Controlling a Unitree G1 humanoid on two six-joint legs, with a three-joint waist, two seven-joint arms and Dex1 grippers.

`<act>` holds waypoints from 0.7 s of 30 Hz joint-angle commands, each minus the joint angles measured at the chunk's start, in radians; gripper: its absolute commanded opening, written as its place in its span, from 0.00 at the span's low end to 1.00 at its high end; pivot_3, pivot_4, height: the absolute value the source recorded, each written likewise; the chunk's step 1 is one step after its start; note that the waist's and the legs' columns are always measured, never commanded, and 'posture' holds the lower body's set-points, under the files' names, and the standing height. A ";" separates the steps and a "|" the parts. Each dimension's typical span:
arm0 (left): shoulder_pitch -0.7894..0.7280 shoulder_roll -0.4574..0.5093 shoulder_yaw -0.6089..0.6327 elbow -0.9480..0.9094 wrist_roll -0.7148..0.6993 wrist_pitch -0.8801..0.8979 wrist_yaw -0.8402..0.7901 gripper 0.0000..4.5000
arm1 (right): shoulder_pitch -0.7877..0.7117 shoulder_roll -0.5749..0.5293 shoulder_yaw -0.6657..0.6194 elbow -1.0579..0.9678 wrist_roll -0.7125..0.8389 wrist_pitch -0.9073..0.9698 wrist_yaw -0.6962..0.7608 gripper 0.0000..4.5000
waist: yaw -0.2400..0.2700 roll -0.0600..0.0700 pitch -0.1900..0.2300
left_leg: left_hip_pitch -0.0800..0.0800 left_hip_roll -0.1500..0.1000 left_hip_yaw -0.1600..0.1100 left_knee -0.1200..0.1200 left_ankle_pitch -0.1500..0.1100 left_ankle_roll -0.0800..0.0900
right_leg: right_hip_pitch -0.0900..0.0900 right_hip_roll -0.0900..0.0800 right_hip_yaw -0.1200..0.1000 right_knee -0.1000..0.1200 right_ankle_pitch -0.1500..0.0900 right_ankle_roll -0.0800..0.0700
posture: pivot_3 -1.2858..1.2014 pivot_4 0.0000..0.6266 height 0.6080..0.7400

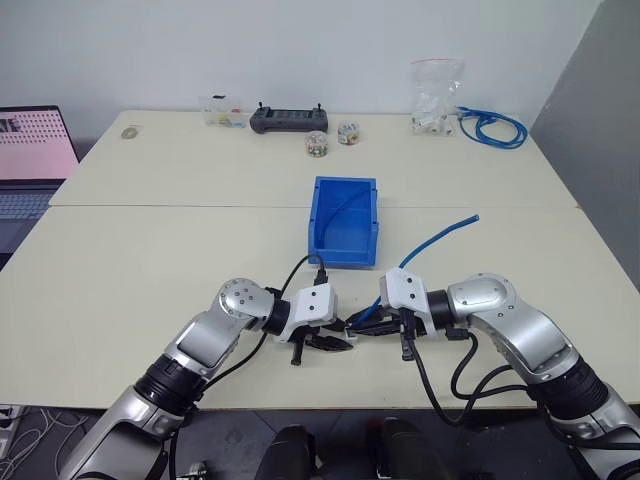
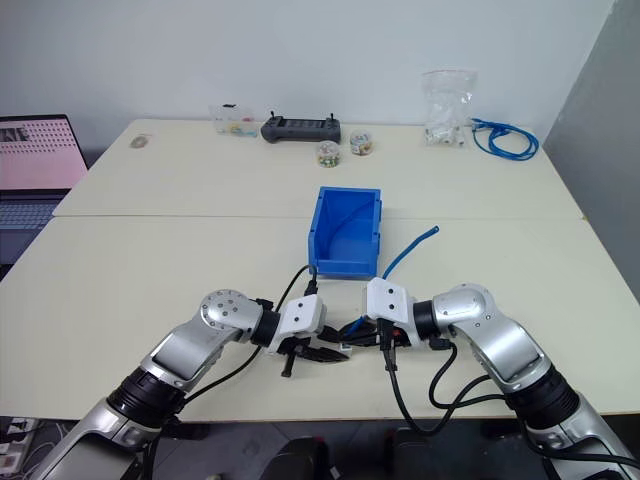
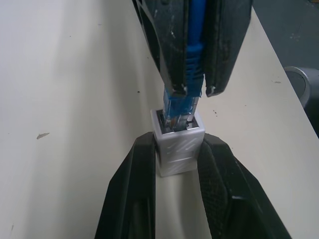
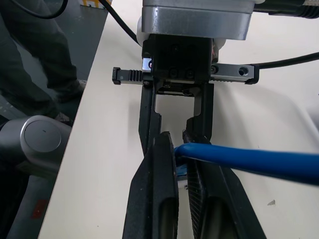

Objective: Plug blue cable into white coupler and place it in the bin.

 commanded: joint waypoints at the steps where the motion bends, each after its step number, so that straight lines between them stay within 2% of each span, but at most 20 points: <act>1: 0.011 -0.008 -0.012 0.024 0.029 -0.007 0.002 0.19 | -0.017 0.018 0.038 0.043 0.001 0.006 0.045 0.00 | 0.000 0.000 0.000 | 0.000 0.000 0.000 0.000 0.000 0.000 | 0.000 0.000 0.000 0.000 0.000 0.000 | 0.52 0.24 1.00; 6: 0.008 -0.009 -0.012 0.024 0.029 -0.013 -0.002 0.19 | -0.066 0.044 0.062 0.108 0.004 0.048 0.086 0.00 | 0.000 0.000 -0.001 | 0.001 0.000 0.000 0.000 0.000 0.000 | 0.001 0.000 0.000 0.000 0.000 0.000 | 0.52 0.24 1.00; 13: 0.007 -0.017 -0.008 0.024 0.030 -0.007 0.005 0.19 | -0.065 0.007 0.175 0.158 -0.114 0.000 0.139 0.00 | 0.000 0.001 -0.007 | 0.003 0.000 -0.001 0.000 0.000 0.000 | 0.004 0.000 -0.001 0.000 0.000 0.000 | 0.52 0.24 1.00; 17: 0.006 -0.024 -0.003 0.025 0.034 -0.003 0.005 0.19 | -0.045 -0.009 0.204 0.204 -0.165 -0.029 0.144 0.00 | 0.000 0.001 -0.009 | 0.017 0.000 -0.001 -0.003 -0.001 0.001 | 0.019 0.000 -0.001 -0.006 -0.001 0.000 | 0.52 0.24 1.00; 21: 0.005 -0.028 0.001 0.027 0.037 -0.003 0.001 0.19 | -0.030 -0.012 0.193 0.235 -0.170 -0.024 0.142 0.00 | -0.001 0.002 -0.017 | 0.020 0.001 -0.002 -0.004 -0.001 0.001 | 0.022 0.000 -0.002 -0.007 -0.002 0.000 | 0.52 0.24 1.00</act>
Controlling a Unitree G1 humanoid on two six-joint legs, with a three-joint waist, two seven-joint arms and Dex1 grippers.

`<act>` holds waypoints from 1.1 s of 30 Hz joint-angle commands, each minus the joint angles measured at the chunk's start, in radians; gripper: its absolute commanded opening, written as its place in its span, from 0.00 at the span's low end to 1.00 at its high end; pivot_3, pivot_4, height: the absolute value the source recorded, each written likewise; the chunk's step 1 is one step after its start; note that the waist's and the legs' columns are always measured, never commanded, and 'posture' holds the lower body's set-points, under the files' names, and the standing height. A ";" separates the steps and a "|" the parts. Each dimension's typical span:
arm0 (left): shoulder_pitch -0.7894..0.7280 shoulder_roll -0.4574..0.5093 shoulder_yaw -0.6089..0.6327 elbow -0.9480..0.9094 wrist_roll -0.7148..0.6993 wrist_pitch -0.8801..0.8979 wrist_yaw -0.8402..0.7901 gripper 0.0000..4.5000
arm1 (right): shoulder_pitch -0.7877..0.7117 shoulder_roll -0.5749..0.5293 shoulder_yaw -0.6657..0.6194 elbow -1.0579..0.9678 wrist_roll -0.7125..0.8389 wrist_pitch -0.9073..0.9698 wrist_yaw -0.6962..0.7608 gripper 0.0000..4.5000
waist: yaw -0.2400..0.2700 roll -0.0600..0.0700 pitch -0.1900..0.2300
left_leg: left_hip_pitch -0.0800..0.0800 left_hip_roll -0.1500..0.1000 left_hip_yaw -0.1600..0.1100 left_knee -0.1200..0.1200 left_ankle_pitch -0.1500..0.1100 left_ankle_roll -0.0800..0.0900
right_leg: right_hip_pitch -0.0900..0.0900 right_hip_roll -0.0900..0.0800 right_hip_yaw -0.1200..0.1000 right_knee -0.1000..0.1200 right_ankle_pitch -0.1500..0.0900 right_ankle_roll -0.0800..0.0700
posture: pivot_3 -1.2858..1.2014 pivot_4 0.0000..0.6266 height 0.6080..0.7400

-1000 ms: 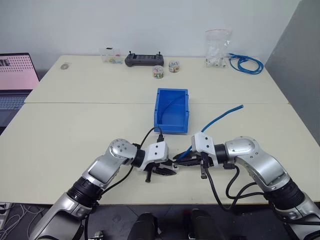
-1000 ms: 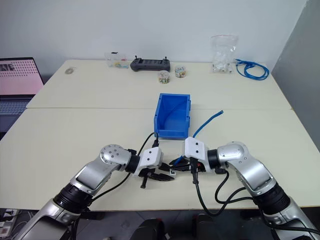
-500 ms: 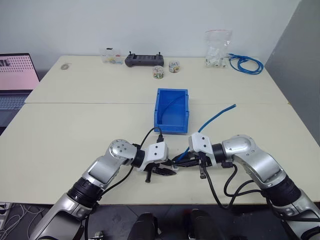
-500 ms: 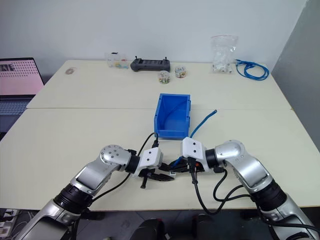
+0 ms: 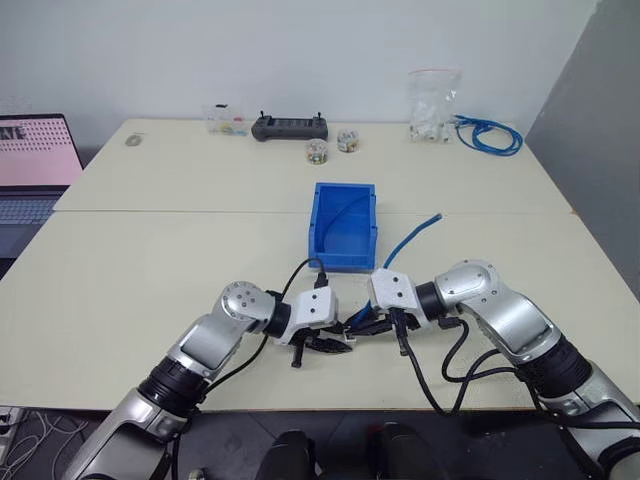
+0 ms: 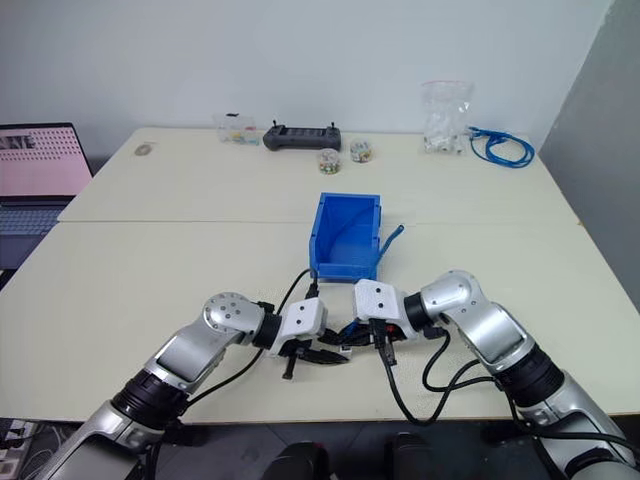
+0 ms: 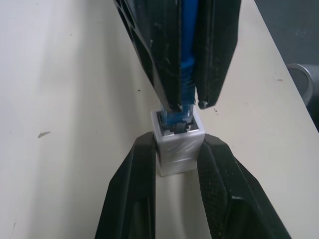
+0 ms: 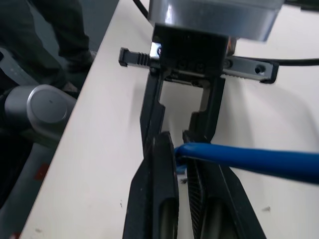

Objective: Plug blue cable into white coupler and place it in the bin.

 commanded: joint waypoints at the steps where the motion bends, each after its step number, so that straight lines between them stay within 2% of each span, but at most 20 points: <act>1: -0.004 -0.009 0.002 0.003 0.008 0.005 0.002 0.19 | 0.071 -0.019 0.098 0.098 -0.067 0.044 0.023 0.00 | 0.000 0.000 -0.004 | 0.000 0.000 0.000 0.000 0.000 0.000 | 0.000 0.000 0.000 0.000 0.000 0.000 | 0.52 0.24 1.00; 8: 0.013 -0.010 0.021 -0.014 0.002 0.029 0.016 0.19 | 0.073 0.023 -0.034 0.031 0.035 0.079 -0.022 0.00 | 0.000 0.002 -0.009 | 0.000 0.000 -0.001 0.000 0.000 0.000 | 0.001 0.000 0.000 -0.001 0.000 0.000 | 0.52 0.24 1.00; 10: 0.025 0.001 0.032 -0.024 -0.007 0.031 0.013 0.34 | 0.067 0.036 -0.084 0.001 0.068 0.109 -0.046 0.00 | 0.000 0.002 -0.008 | 0.000 0.000 -0.001 0.000 0.000 0.000 | 0.001 0.000 0.000 -0.001 0.000 0.000 | 0.52 0.24 1.00; 14: 0.081 0.037 0.108 -0.085 -0.048 0.050 0.034 0.51 | 0.054 0.075 -0.198 -0.079 0.149 0.198 -0.133 0.00 | -0.003 0.002 -0.005 | -0.003 0.000 -0.001 0.000 0.000 0.000 | -0.004 0.000 0.001 0.001 0.000 0.000 | 0.52 0.24 1.00; 17: 0.144 0.075 0.235 -0.180 -0.124 0.108 0.074 0.65 | 0.050 0.090 -0.281 -0.142 0.207 0.286 -0.204 0.00 | -0.006 0.003 -0.002 | -0.007 0.001 -0.001 0.000 0.000 0.000 | -0.009 0.000 0.001 0.003 0.000 0.000 | 0.52 0.24 1.00; 21: 0.196 0.076 0.407 -0.317 -0.242 0.231 0.176 0.84 | 0.029 0.070 -0.378 -0.202 0.285 0.386 -0.243 0.00 | 0.000 0.004 0.003 | -0.008 0.001 -0.002 0.000 0.000 0.000 | -0.009 0.000 0.000 0.002 -0.001 -0.001 | 0.52 0.24 1.00; 24: 0.224 0.106 0.477 -0.408 -0.279 0.306 0.224 0.99 | -0.026 0.055 -0.435 -0.199 0.334 0.440 -0.263 0.00 | 0.000 0.003 0.007 | -0.011 0.000 -0.002 0.001 0.000 0.000 | -0.009 -0.001 -0.001 0.001 0.000 -0.001 | 0.52 0.24 1.00; 29: 0.219 0.104 0.547 -0.473 -0.262 0.394 0.377 0.99 | -0.216 0.052 -0.426 -0.030 0.318 0.432 -0.259 0.00 | -0.004 0.003 0.014 | -0.010 0.000 -0.001 0.001 0.000 0.000 | -0.009 -0.001 0.000 0.001 0.000 0.000 | 0.52 0.24 1.00; 33: 0.215 0.116 0.558 -0.472 -0.276 0.389 0.389 0.99 | -0.385 0.082 -0.315 0.236 0.206 0.299 -0.195 0.00 | -0.007 0.003 0.015 | -0.010 0.001 -0.001 0.001 0.000 0.000 | -0.010 0.000 0.000 0.001 0.000 0.000 | 0.52 0.24 1.00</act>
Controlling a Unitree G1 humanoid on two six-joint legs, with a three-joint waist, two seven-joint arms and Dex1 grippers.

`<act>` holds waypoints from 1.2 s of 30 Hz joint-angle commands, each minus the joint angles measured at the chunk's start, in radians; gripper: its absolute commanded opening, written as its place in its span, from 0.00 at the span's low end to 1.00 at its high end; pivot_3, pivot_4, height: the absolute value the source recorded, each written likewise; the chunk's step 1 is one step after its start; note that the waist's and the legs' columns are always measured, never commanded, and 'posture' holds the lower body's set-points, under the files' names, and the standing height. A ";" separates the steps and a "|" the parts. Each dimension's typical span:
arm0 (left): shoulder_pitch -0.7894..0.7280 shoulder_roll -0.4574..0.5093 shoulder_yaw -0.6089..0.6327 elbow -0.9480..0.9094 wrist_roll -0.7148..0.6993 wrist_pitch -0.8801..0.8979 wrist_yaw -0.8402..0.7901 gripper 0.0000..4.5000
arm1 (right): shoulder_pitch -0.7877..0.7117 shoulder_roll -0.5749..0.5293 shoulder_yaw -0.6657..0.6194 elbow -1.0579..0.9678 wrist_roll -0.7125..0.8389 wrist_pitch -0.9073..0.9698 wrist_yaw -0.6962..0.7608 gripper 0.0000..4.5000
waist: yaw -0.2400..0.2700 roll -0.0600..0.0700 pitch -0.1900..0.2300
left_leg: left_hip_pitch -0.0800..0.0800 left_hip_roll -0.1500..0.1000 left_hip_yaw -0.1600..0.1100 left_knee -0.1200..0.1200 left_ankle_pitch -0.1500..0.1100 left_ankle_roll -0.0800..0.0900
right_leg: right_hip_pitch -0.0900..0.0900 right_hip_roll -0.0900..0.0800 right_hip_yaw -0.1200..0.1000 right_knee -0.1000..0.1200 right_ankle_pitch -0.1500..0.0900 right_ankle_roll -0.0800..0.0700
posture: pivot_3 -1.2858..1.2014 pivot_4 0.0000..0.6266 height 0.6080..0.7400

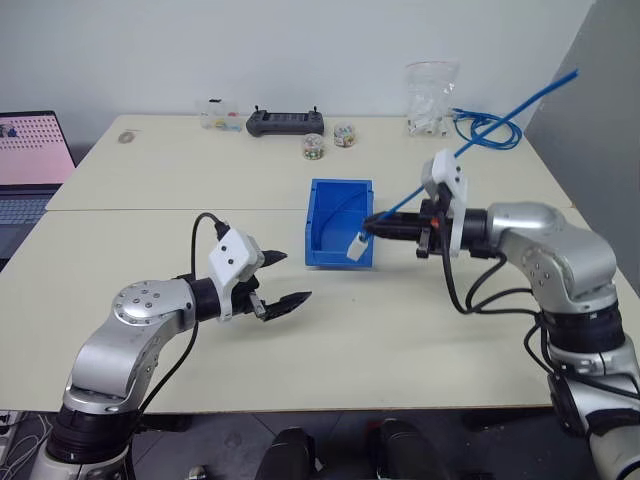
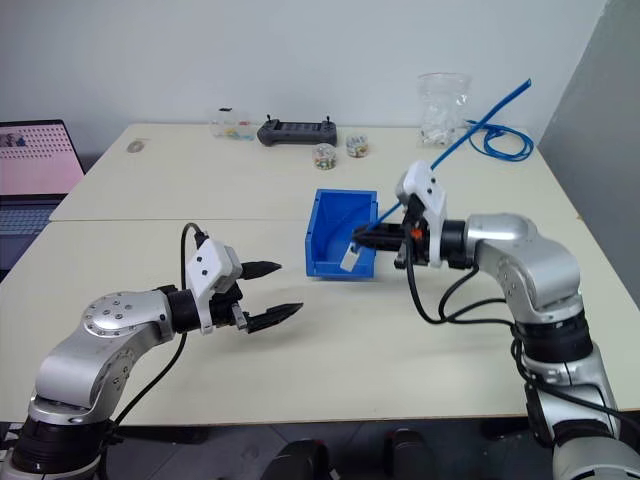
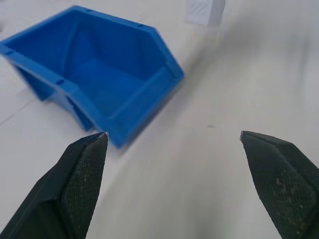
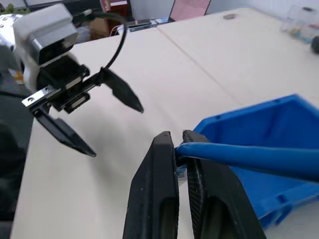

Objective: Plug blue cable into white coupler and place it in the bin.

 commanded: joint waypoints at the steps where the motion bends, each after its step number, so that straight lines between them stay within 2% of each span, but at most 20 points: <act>1: -0.011 0.017 0.025 -0.022 -0.008 -0.024 0.013 0.99 | -0.151 0.038 0.099 0.244 -0.109 -0.147 0.065 0.00 | -0.003 0.000 0.002 | 0.000 0.000 0.001 0.000 0.000 0.000 | 0.000 0.000 0.001 0.000 0.000 0.000 | 0.52 0.24 1.00; 5: -0.030 0.006 0.001 0.029 0.008 -0.085 0.007 0.99 | -0.404 0.153 0.271 0.738 -0.325 -0.411 0.149 0.00 | -0.004 0.001 0.003 | 0.000 0.000 0.002 0.000 0.000 0.000 | -0.002 0.000 0.001 0.001 0.000 -0.001 | 0.52 0.24 1.00; 7: -0.036 0.006 -0.014 0.043 0.012 -0.107 -0.004 0.99 | -0.492 0.208 0.311 0.929 -0.400 -0.519 0.156 0.00 | -0.004 0.000 0.003 | -0.003 0.000 0.003 0.001 0.000 0.000 | -0.007 0.000 0.003 0.004 0.003 -0.005 | 0.52 0.24 1.00; 9: -0.057 0.003 -0.035 0.060 0.026 -0.132 -0.006 1.00 | -0.583 0.274 0.333 1.109 -0.471 -0.610 0.114 0.15 | -0.003 0.000 0.003 | -0.010 0.000 0.003 0.002 0.001 -0.001 | -0.015 0.000 0.003 0.007 0.004 -0.006 | 0.52 0.24 1.00; 12: -0.085 -0.005 -0.056 0.079 0.036 -0.153 0.000 1.00 | -0.670 0.342 0.322 1.262 -0.528 -0.694 0.033 0.26 | 0.003 0.000 0.003 | -0.013 0.000 0.002 0.001 0.001 -0.002 | -0.017 -0.001 0.002 0.007 0.005 -0.008 | 0.52 0.24 1.00; 16: -0.094 -0.012 -0.074 0.077 0.040 -0.160 0.006 1.00 | -0.729 0.387 0.251 1.349 -0.540 -0.747 -0.078 0.44 | 0.002 0.000 0.003 | -0.020 -0.001 0.003 0.001 0.004 -0.006 | -0.023 -0.002 0.002 0.006 0.005 -0.008 | 0.52 0.24 1.00; 21: -0.102 -0.019 -0.085 0.076 0.042 -0.159 0.016 1.00 | -0.754 0.394 0.141 1.377 -0.519 -0.755 -0.157 0.73 | 0.002 0.000 0.003 | -0.022 -0.001 0.002 0.001 0.004 -0.007 | -0.025 -0.002 0.002 0.006 0.005 -0.008 | 0.52 0.24 1.00; 25: -0.125 -0.040 -0.082 0.085 0.030 -0.139 0.033 1.00 | -0.737 0.362 0.068 1.362 -0.499 -0.755 -0.155 0.94 | 0.002 0.001 0.003 | -0.022 -0.001 0.002 0.001 0.004 -0.006 | -0.025 -0.002 0.002 0.007 0.005 -0.009 | 0.52 0.24 1.00; 26: -0.134 -0.047 -0.075 0.093 0.023 -0.129 0.041 1.00 | -0.726 0.344 0.044 1.345 -0.485 -0.760 -0.143 0.97 | 0.003 0.000 0.003 | -0.022 -0.001 0.002 0.002 0.003 -0.006 | -0.025 -0.002 0.001 0.008 0.005 -0.009 | 0.52 0.24 1.00; 29: -0.146 -0.047 -0.040 0.128 0.021 -0.116 0.061 1.00 | -0.649 0.283 0.006 1.237 -0.460 -0.769 -0.070 0.97 | 0.003 0.000 0.003 | -0.022 -0.001 0.002 0.002 0.003 -0.005 | -0.024 -0.002 0.001 0.008 0.006 -0.009 | 0.52 0.24 1.00; 31: -0.147 -0.036 -0.019 0.150 0.023 -0.117 0.070 1.00 | -0.559 0.241 -0.005 1.097 -0.435 -0.742 0.002 0.97 | 0.003 0.000 0.003 | -0.022 -0.001 0.001 0.002 0.003 -0.004 | -0.023 -0.002 0.000 0.007 0.006 -0.008 | 0.52 0.24 1.00; 34: -0.145 -0.010 0.016 0.194 0.046 -0.162 0.076 1.00 | -0.264 0.114 -0.014 0.628 -0.319 -0.536 0.161 0.97 | 0.005 0.000 0.003 | -0.022 -0.001 0.001 0.003 0.002 -0.003 | -0.023 -0.002 0.000 0.007 0.006 -0.008 | 0.52 0.24 1.00; 36: -0.134 0.016 0.029 0.220 0.076 -0.189 0.086 1.00 | -0.074 0.019 -0.034 0.334 -0.234 -0.387 0.212 0.97 | 0.012 0.000 0.003 | -0.024 -0.001 0.001 0.002 0.002 -0.003 | -0.024 -0.003 0.000 0.007 0.006 -0.008 | 0.52 0.24 1.00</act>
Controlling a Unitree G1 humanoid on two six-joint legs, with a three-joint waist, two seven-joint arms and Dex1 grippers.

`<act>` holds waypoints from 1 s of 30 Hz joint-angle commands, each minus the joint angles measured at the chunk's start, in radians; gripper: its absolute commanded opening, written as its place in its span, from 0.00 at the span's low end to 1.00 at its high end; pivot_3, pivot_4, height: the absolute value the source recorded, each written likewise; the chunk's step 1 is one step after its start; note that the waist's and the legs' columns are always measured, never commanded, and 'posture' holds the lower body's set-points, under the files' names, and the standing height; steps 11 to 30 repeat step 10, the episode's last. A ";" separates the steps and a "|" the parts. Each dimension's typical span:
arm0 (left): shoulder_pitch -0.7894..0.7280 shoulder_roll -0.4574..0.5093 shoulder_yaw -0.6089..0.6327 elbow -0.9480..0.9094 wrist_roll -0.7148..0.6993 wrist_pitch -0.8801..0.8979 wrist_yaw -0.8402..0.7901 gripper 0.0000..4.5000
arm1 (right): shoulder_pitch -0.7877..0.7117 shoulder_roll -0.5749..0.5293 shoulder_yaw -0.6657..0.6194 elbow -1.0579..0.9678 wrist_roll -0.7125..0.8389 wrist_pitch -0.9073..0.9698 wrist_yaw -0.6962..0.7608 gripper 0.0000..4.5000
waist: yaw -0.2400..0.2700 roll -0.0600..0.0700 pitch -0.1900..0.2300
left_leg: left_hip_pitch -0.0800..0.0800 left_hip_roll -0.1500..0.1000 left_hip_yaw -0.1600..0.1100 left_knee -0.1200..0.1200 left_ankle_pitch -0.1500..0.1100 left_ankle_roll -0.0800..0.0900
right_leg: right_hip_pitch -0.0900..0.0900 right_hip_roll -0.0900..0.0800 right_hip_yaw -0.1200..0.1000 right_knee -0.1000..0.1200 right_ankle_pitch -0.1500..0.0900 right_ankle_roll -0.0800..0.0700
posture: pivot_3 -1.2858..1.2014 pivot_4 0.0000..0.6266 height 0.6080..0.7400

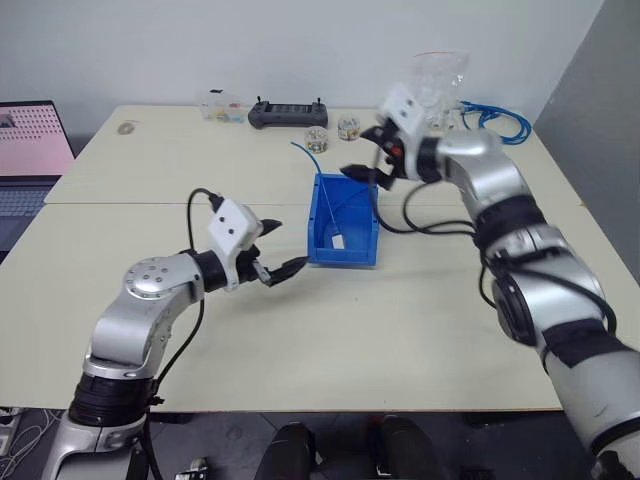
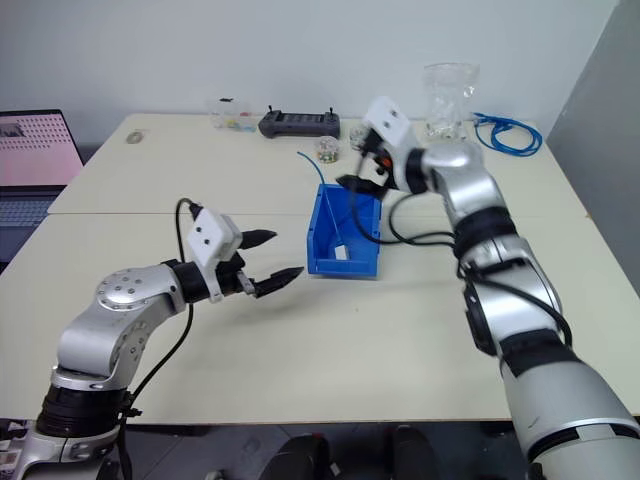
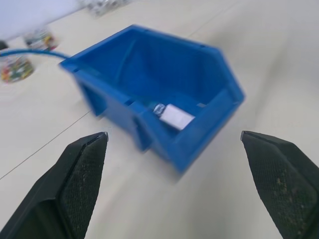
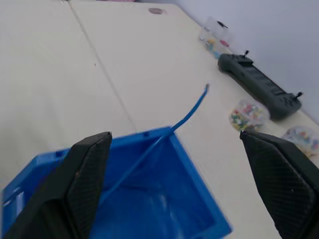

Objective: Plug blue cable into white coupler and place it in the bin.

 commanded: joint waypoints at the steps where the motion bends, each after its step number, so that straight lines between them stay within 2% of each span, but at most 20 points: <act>1: 0.018 0.052 0.061 0.020 0.043 -0.058 0.019 1.00 | 0.274 -0.147 -0.059 -0.554 0.179 0.279 0.104 0.97 | 0.008 0.000 0.000 | -0.002 0.001 -0.002 0.001 0.000 0.000 | 0.000 0.000 -0.002 -0.001 0.000 0.000 | 0.52 0.24 1.00; 5: 0.046 0.067 0.099 0.019 0.005 -0.039 0.005 1.00 | 0.475 -0.237 -0.148 -0.818 0.256 0.462 0.019 0.97 | -0.006 0.003 0.002 | -0.003 0.000 0.003 0.001 0.000 0.000 | -0.004 -0.002 0.001 0.001 0.000 0.000 | 0.52 0.24 1.00; 10: 0.033 0.081 0.114 0.037 -0.043 0.008 -0.023 1.00 | 0.599 -0.283 -0.198 -0.928 0.294 0.547 -0.053 0.97 | -0.007 0.002 0.002 | 0.005 0.003 0.001 0.001 0.000 0.001 | 0.003 0.003 0.000 0.001 0.000 0.001 | 0.52 0.24 1.00; 30: 0.033 0.081 0.114 0.037 -0.043 0.008 -0.023 1.00 | 0.599 -0.283 -0.198 -0.928 0.294 0.547 -0.053 0.97 | -0.007 0.002 0.002 | 0.005 0.003 0.001 0.001 0.000 0.001 | 0.003 0.003 0.000 0.001 0.000 0.001 | 0.52 0.24 1.00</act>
